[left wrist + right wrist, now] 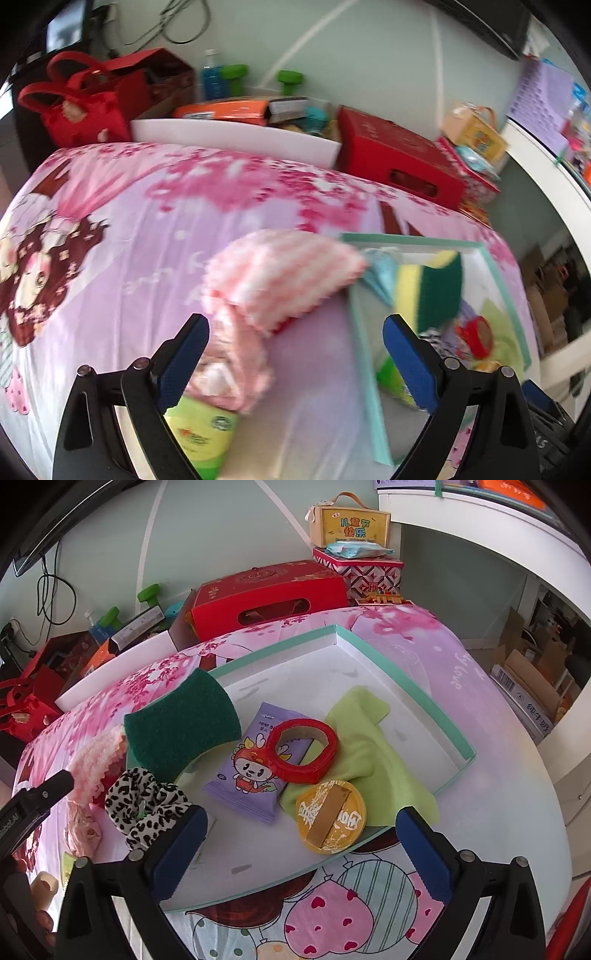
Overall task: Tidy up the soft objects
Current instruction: 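Move both grippers back to the green tissue pack and pink lace cloth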
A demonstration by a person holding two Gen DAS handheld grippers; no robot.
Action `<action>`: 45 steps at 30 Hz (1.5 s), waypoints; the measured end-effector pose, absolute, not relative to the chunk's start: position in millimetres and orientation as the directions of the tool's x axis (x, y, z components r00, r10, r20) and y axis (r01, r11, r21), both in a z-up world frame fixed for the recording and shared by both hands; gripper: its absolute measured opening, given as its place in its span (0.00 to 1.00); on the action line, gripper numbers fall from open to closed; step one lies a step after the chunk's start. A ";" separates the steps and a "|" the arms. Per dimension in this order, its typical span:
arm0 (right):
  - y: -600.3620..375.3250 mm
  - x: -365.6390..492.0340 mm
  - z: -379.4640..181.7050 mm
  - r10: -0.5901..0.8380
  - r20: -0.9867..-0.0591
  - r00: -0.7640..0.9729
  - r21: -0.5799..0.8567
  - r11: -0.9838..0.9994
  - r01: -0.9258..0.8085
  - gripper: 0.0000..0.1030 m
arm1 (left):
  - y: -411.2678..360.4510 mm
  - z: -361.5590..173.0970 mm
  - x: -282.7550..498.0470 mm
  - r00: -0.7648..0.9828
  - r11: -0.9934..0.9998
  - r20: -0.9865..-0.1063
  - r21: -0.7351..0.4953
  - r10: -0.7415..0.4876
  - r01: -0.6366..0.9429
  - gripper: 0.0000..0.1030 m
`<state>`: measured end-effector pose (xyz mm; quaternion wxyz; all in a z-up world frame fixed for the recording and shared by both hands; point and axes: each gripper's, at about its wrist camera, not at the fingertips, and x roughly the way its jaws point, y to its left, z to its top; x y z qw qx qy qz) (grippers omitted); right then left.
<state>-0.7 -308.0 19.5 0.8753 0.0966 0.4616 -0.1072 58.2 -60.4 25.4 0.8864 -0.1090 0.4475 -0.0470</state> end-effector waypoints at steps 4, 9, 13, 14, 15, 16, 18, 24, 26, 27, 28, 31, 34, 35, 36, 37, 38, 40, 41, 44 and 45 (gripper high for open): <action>-300.2 -0.9 27.3 -0.094 -0.819 0.566 0.070 0.963 0.260 1.00 | -40.5 23.9 56.8 0.602 0.972 -0.787 -0.224 -0.138 -0.070 0.93; -277.5 -2.0 43.4 -0.062 -0.795 0.603 0.083 0.974 0.209 1.00 | -17.7 27.0 49.5 0.634 0.965 -0.766 -0.235 -0.107 -0.121 0.95; -251.7 0.5 51.4 -0.017 -0.787 0.616 0.094 0.985 0.147 1.00 | -3.2 26.9 44.2 0.634 0.964 -0.770 -0.219 -0.075 -0.152 0.95; -245.8 1.2 52.7 -0.007 -0.786 0.618 0.095 0.987 0.131 1.00 | 0.2 27.0 42.7 0.633 0.964 -0.771 -0.217 -0.072 -0.156 0.95; -239.9 1.6 53.8 0.003 -0.785 0.620 0.097 0.988 0.118 1.00 | 4.0 27.0 41.4 0.632 0.963 -0.772 -0.217 -0.071 -0.158 0.95; -234.7 2.2 54.2 0.012 -0.785 0.620 0.100 0.989 0.107 1.00 | 7.1 26.9 40.5 0.630 0.963 -0.773 -0.218 -0.071 -0.158 0.95; -225.1 4.0 53.8 0.029 -0.787 0.616 0.105 0.991 0.087 1.00 | 11.5 27.9 38.3 0.631 0.962 -0.773 -0.218 -0.068 -0.162 0.95; -204.6 6.9 49.5 0.069 -0.802 0.593 0.123 0.991 0.052 1.00 | 23.2 29.8 29.9 0.616 0.970 -0.787 -0.174 -0.031 -0.173 0.95; -197.1 6.2 50.2 0.073 -0.804 0.590 0.120 0.992 0.041 1.00 | 27.8 26.8 28.9 0.594 0.971 -0.804 -0.157 -0.020 -0.180 0.95; -193.8 5.8 50.7 0.077 -0.803 0.591 0.122 0.992 0.035 1.00 | 30.6 25.2 28.2 0.584 0.971 -0.812 -0.151 -0.014 -0.186 0.95; -190.2 5.6 51.1 0.083 -0.802 0.591 0.123 0.992 0.028 1.00 | 33.7 23.9 27.2 0.575 0.970 -0.818 -0.148 -0.010 -0.194 0.95; -181.8 6.5 51.0 0.095 -0.802 0.589 0.129 0.992 0.015 1.00 | 41.0 20.6 23.8 0.552 0.967 -0.834 -0.149 -0.010 -0.207 0.95; -172.8 8.2 49.4 0.105 -0.803 0.586 0.133 0.991 0.005 1.00 | 45.7 17.0 21.0 0.528 0.968 -0.849 -0.143 -0.012 -0.207 0.95; -169.9 9.2 48.3 0.105 -0.804 0.585 0.131 0.991 0.002 1.00 | 46.0 16.3 20.4 0.523 0.969 -0.852 -0.138 -0.011 -0.203 0.95; -168.4 9.9 47.3 0.104 -0.806 0.582 0.130 0.992 0.003 1.00 | 45.9 15.5 19.3 0.518 0.972 -0.855 -0.130 -0.009 -0.198 0.95; -167.0 10.8 45.6 0.103 -0.809 0.578 0.130 0.992 0.004 1.00 | 45.3 14.8 18.6 0.514 0.973 -0.858 -0.127 -0.012 -0.190 0.95; -166.4 11.4 44.4 0.104 -0.811 0.576 0.130 0.991 0.005 1.00 | 44.6 14.0 18.6 0.510 0.975 -0.860 -0.127 -0.017 -0.182 0.95; -165.7 12.6 41.2 0.102 -0.816 0.569 0.130 0.991 0.009 1.00 | 41.8 11.7 19.6 0.500 0.979 -0.866 -0.125 -0.028 -0.163 0.95; -165.8 13.2 40.3 0.100 -0.817 0.567 0.128 0.992 0.011 1.00 | 39.8 10.0 20.2 0.495 0.980 -0.868 -0.124 -0.033 -0.153 0.95; -167.3 14.7 36.9 0.091 -0.822 0.563 0.124 0.992 0.020 1.00 | 32.2 2.0 23.7 0.463 0.985 -0.885 -0.125 -0.055 -0.122 0.95; -168.3 15.6 35.3 0.089 -0.824 0.559 0.123 0.992 0.024 1.00 | 28.6 -0.3 24.6 0.455 0.986 -0.888 -0.129 -0.066 -0.107 0.95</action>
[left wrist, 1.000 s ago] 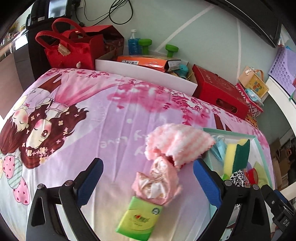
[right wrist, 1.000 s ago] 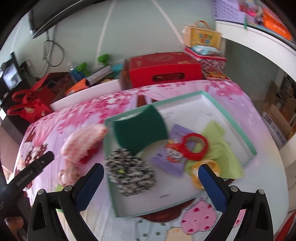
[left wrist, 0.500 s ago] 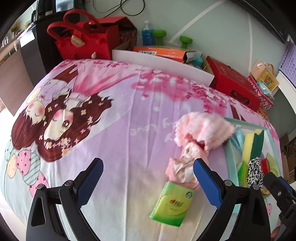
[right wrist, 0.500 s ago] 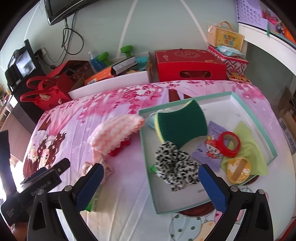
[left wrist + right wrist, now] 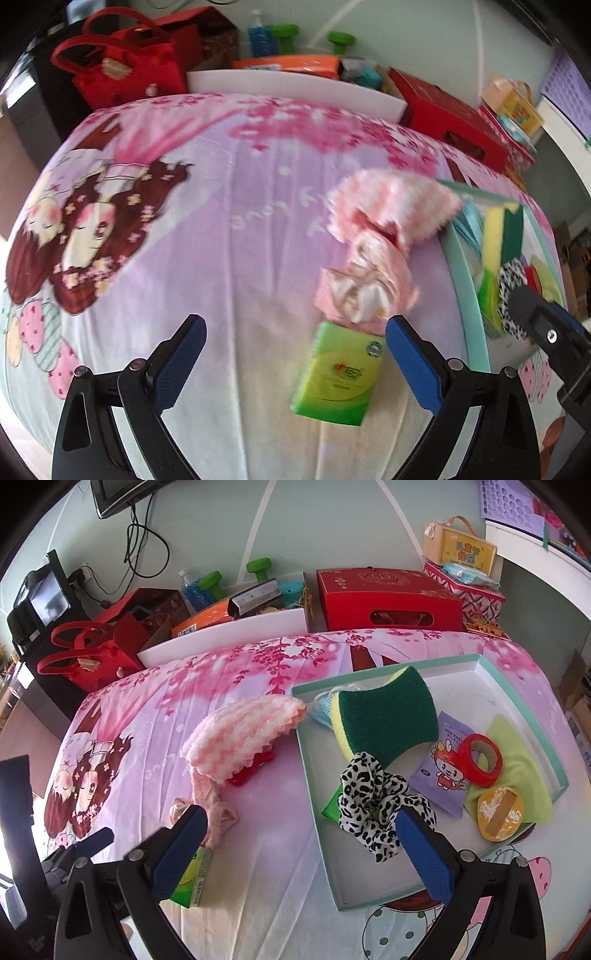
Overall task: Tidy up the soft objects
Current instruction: 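Move both grippers back to the green tissue pack and pink lace cloth, then grasp the green tissue pack with left gripper while right gripper grasps the pink lace cloth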
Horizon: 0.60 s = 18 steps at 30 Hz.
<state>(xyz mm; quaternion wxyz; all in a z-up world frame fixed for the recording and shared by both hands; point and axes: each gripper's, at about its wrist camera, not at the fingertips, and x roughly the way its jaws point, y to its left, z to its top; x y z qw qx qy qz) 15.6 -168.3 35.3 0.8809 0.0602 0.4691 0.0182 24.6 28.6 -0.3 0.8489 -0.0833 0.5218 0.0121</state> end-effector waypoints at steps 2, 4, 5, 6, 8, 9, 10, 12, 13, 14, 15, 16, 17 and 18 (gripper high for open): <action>-169.7 17.1 33.5 0.082 -0.828 0.555 0.119 0.992 0.031 1.00 | 20.4 -4.3 25.9 0.443 0.988 -0.892 -0.132 -0.087 -0.073 0.95; -170.9 17.9 32.3 0.078 -0.830 0.552 0.118 0.992 0.036 1.00 | 10.2 -9.0 27.0 0.426 0.991 -0.898 -0.131 -0.107 -0.029 0.95; -170.7 18.4 32.1 0.078 -0.830 0.553 0.118 0.992 0.036 1.00 | 6.7 -10.7 27.1 0.421 0.991 -0.900 -0.130 -0.111 -0.016 0.95; -170.4 18.5 32.2 0.079 -0.829 0.553 0.118 0.992 0.034 1.00 | 3.2 -12.9 27.5 0.414 0.992 -0.903 -0.125 -0.112 -0.003 0.95; -168.8 18.8 32.2 0.079 -0.828 0.555 0.116 0.993 0.032 1.00 | -2.0 -16.3 28.1 0.402 0.994 -0.909 -0.112 -0.108 0.014 0.95; -168.0 18.9 32.4 0.079 -0.828 0.555 0.116 0.993 0.031 1.00 | -4.7 -17.5 28.0 0.400 0.995 -0.911 -0.102 -0.103 0.023 0.94; -167.4 18.5 32.5 0.079 -0.828 0.556 0.115 0.993 0.030 1.00 | -6.7 -18.3 27.6 0.400 0.995 -0.911 -0.093 -0.098 0.031 0.91; -165.7 18.1 33.2 0.080 -0.827 0.557 0.114 0.993 0.026 1.00 | -10.5 -19.7 26.0 0.399 0.996 -0.913 -0.079 -0.092 0.048 0.83; -164.6 18.1 33.5 0.081 -0.826 0.558 0.112 0.993 0.023 1.00 | -12.2 -20.4 25.9 0.396 0.995 -0.913 -0.077 -0.095 0.060 0.73; -163.7 17.9 33.7 0.081 -0.826 0.558 0.111 0.994 0.021 1.00 | -13.7 -21.2 25.7 0.393 0.995 -0.914 -0.078 -0.098 0.068 0.69; -162.8 17.8 33.8 0.081 -0.825 0.559 0.110 0.994 0.020 1.00 | -14.9 -22.4 25.4 0.387 0.994 -0.916 -0.079 -0.102 0.076 0.66; -162.3 18.0 33.9 0.080 -0.825 0.559 0.110 0.994 0.020 1.00 | -15.3 -23.2 24.8 0.382 0.994 -0.918 -0.081 -0.105 0.080 0.63; -161.6 18.5 33.9 0.079 -0.825 0.559 0.109 0.994 0.021 1.00 | -15.4 -25.3 24.9 0.371 0.993 -0.922 -0.084 -0.110 0.084 0.61; -160.7 18.8 33.9 0.078 -0.825 0.559 0.108 0.994 0.020 1.00 | -15.8 -27.3 24.9 0.364 0.993 -0.925 -0.082 -0.109 0.088 0.58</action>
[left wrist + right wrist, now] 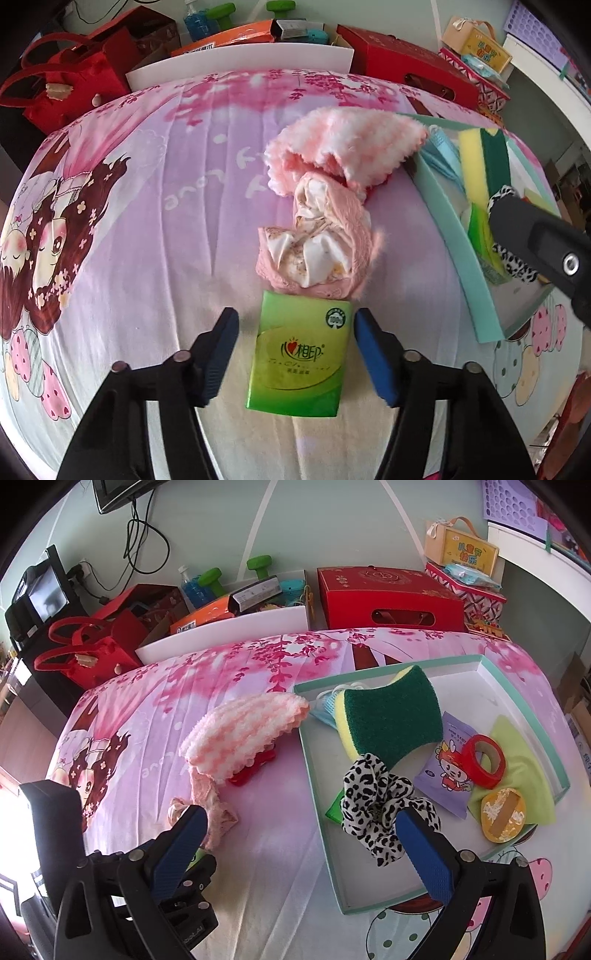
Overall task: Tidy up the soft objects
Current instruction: 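Grasp the green tissue pack with left gripper while right gripper grasps the pink lace cloth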
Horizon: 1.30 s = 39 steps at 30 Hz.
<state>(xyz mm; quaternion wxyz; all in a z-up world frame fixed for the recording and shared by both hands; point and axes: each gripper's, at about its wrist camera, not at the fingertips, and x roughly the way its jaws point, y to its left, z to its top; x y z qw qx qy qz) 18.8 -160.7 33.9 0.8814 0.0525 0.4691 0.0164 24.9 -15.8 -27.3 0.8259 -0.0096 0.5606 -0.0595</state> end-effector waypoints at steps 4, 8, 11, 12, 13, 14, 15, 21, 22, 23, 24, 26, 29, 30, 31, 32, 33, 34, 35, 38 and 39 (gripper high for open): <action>-156.5 19.9 33.1 0.077 -0.826 0.558 0.104 0.994 0.016 1.00 | -13.6 -28.7 24.6 0.365 0.993 -0.925 -0.080 -0.108 0.090 0.48; -150.6 21.6 31.3 0.075 -0.830 0.553 0.095 0.995 0.008 1.00 | -8.8 -27.3 23.5 0.368 0.991 -0.921 -0.102 -0.128 0.089 0.47; -145.7 22.9 30.2 0.073 -0.832 0.550 0.088 0.996 0.000 1.00 | -4.1 -26.9 24.8 0.375 0.990 -0.917 -0.112 -0.135 0.082 0.47; -143.4 23.4 29.7 0.074 -0.833 0.549 0.086 0.996 -0.003 1.00 | -2.4 -26.1 24.8 0.380 0.991 -0.916 -0.109 -0.131 0.079 0.47; -141.3 23.8 29.2 0.074 -0.833 0.548 0.085 0.996 -0.006 1.00 | 0.8 -24.4 24.6 0.388 0.992 -0.913 -0.107 -0.127 0.073 0.47; -139.2 24.2 28.6 0.074 -0.834 0.546 0.083 0.997 -0.009 1.00 | 3.2 -23.8 25.2 0.392 0.992 -0.911 -0.108 -0.127 0.069 0.47; -137.7 24.1 28.2 0.074 -0.835 0.545 0.082 0.997 -0.011 1.00 | 6.3 -23.0 25.6 0.396 0.992 -0.909 -0.113 -0.128 0.063 0.47; -125.9 25.6 25.4 0.077 -0.840 0.538 0.072 0.997 -0.031 1.00 | 30.0 -20.0 27.6 0.415 0.992 -0.902 -0.126 -0.116 0.003 0.47; -124.2 25.7 24.9 0.078 -0.840 0.537 0.070 0.997 -0.035 1.00 | 33.5 -19.0 27.2 0.419 0.992 -0.901 -0.126 -0.113 -0.004 0.47; -122.4 25.9 24.2 0.077 -0.841 0.535 0.067 0.997 -0.038 1.00 | 36.9 -18.3 27.7 0.424 0.992 -0.899 -0.127 -0.109 -0.014 0.47; -120.2 26.3 23.3 0.077 -0.842 0.533 0.065 0.997 -0.041 1.00 | 40.9 -17.6 28.4 0.428 0.991 -0.898 -0.129 -0.106 -0.025 0.47; -117.0 26.9 21.9 0.077 -0.845 0.530 0.061 0.997 -0.048 1.00 | 50.1 -15.7 29.1 0.437 0.990 -0.894 -0.133 -0.098 -0.050 0.47; -111.1 27.4 18.8 0.079 -0.849 0.522 0.054 0.997 -0.063 0.99 | 61.4 -12.8 28.6 0.449 0.988 -0.890 -0.129 -0.077 -0.085 0.47; -108.8 27.7 17.5 0.081 -0.851 0.520 0.052 0.996 -0.069 0.99 | 65.3 -12.3 28.6 0.452 0.988 -0.890 -0.118 -0.062 -0.097 0.47; -106.4 28.4 15.9 0.082 -0.852 0.516 0.051 0.996 -0.074 0.99 | 69.4 -12.5 29.1 0.452 0.989 -0.891 -0.107 -0.048 -0.106 0.47; -104.0 29.0 14.0 0.083 -0.855 0.512 0.050 0.996 -0.079 0.99 | 72.5 -12.8 29.2 0.451 0.989 -0.892 -0.096 -0.034 -0.116 0.47; -101.0 30.0 11.1 0.085 -0.859 0.505 0.048 0.995 -0.086 0.99 | 75.7 -13.6 28.8 0.449 0.988 -0.893 -0.085 -0.019 -0.128 0.47; -98.7 30.6 9.2 0.086 -0.862 0.500 0.047 0.995 -0.090 0.98 | 79.3 -14.6 29.0 0.447 0.987 -0.894 -0.080 -0.009 -0.139 0.47; -96.4 31.1 7.3 0.088 -0.863 0.497 0.046 0.994 -0.096 0.98 | 82.1 -15.3 29.4 0.447 0.986 -0.895 -0.081 -0.007 -0.147 0.47; -88.8 32.8 0.8 0.091 -0.869 0.486 0.042 0.993 -0.112 0.98 | 91.2 -16.1 29.0 0.449 0.982 -0.893 -0.089 -0.003 -0.169 0.47; -85.1 33.8 -2.8 0.095 -0.873 0.479 0.042 0.992 -0.120 0.98 | 93.1 -16.1 28.8 0.450 0.981 -0.893 -0.087 0.001 -0.175 0.47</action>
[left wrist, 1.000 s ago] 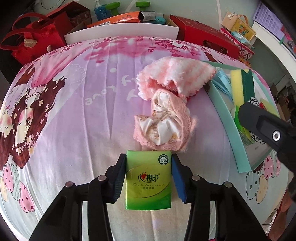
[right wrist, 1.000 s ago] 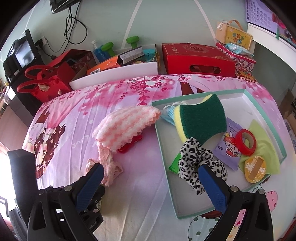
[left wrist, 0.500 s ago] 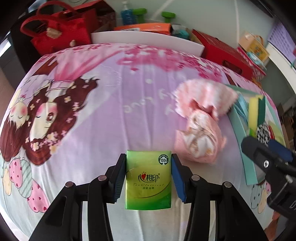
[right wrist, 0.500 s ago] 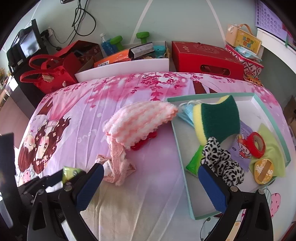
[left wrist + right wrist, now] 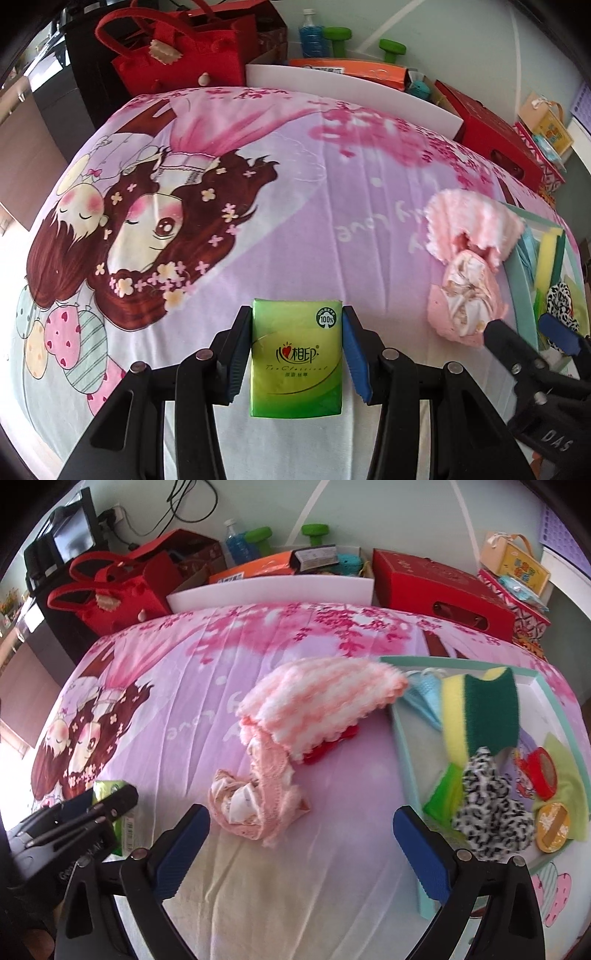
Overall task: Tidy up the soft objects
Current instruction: 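Grasp the green tissue pack with left gripper while right gripper grasps the pink lace cloth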
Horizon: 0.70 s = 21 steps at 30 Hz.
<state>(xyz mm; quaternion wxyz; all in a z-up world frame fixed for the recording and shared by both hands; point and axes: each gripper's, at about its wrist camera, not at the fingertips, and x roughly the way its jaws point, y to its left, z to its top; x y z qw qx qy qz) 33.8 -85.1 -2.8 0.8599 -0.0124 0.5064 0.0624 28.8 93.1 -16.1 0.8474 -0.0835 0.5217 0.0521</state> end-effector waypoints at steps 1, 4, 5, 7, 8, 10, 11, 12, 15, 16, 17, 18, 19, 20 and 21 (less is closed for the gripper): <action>-82.0 34.5 -5.6 0.097 -0.875 0.473 0.042 0.991 -0.125 0.98 | 94.7 -15.8 28.2 0.451 0.980 -0.892 -0.084 0.006 -0.181 0.47; -73.0 36.1 -13.0 0.105 -0.879 0.466 0.043 0.989 -0.142 0.93 | 97.9 -16.6 28.4 0.453 0.978 -0.892 -0.087 0.008 -0.189 0.47; -70.5 36.8 -15.3 0.108 -0.881 0.462 0.045 0.988 -0.146 0.88 | 98.4 -16.9 28.5 0.453 0.978 -0.891 -0.089 0.007 -0.190 0.47; -65.9 38.7 -20.1 0.119 -0.881 0.459 0.054 0.987 -0.152 0.86 | 99.6 -18.4 29.6 0.453 0.977 -0.892 -0.091 0.006 -0.192 0.47; -64.2 39.9 -22.5 0.123 -0.882 0.454 0.059 0.986 -0.153 0.83 | 100.3 -18.9 30.0 0.452 0.977 -0.892 -0.092 0.006 -0.194 0.47; -61.4 41.4 -27.4 0.134 -0.885 0.445 0.069 0.985 -0.159 0.75 | 101.6 -19.5 30.8 0.453 0.976 -0.891 -0.092 0.007 -0.197 0.47; -60.6 42.2 -29.6 0.136 -0.887 0.441 0.071 0.985 -0.160 0.70 | 102.1 -19.9 31.3 0.454 0.976 -0.891 -0.092 0.008 -0.198 0.47; -60.2 42.6 -31.1 0.137 -0.888 0.439 0.073 0.985 -0.159 0.67 | 102.6 -20.7 31.7 0.453 0.976 -0.892 -0.092 0.008 -0.199 0.47; -61.2 44.0 -34.1 0.131 -0.891 0.434 0.073 0.986 -0.148 0.63 | 103.7 -22.9 33.3 0.449 0.975 -0.894 -0.092 0.009 -0.202 0.47; -61.9 44.0 -34.0 0.130 -0.891 0.436 0.073 0.987 -0.145 0.61 | 103.6 -23.8 34.0 0.447 0.975 -0.895 -0.091 0.010 -0.203 0.47; -63.0 44.2 -33.9 0.130 -0.890 0.437 0.074 0.987 -0.143 0.56 | 103.5 -24.4 34.5 0.445 0.975 -0.896 -0.089 0.011 -0.203 0.47; -64.0 44.6 -34.0 0.128 -0.889 0.440 0.074 0.988 -0.138 0.51 | 102.8 -24.7 34.9 0.443 0.975 -0.896 -0.086 0.014 -0.203 0.47; -65.4 45.1 -34.3 0.130 -0.888 0.442 0.078 0.988 -0.133 0.48 | 102.3 -24.6 35.0 0.444 0.976 -0.896 -0.083 0.016 -0.203 0.47; -66.5 45.7 -34.4 0.134 -0.887 0.442 0.085 0.988 -0.130 0.42 | 101.8 -24.4 35.0 0.444 0.976 -0.896 -0.082 0.017 -0.202 0.47; -68.1 46.2 -35.0 0.145 -0.886 0.441 0.098 0.987 -0.128 0.39 | 101.3 -24.4 35.2 0.444 0.976 -0.896 -0.082 0.016 -0.200 0.47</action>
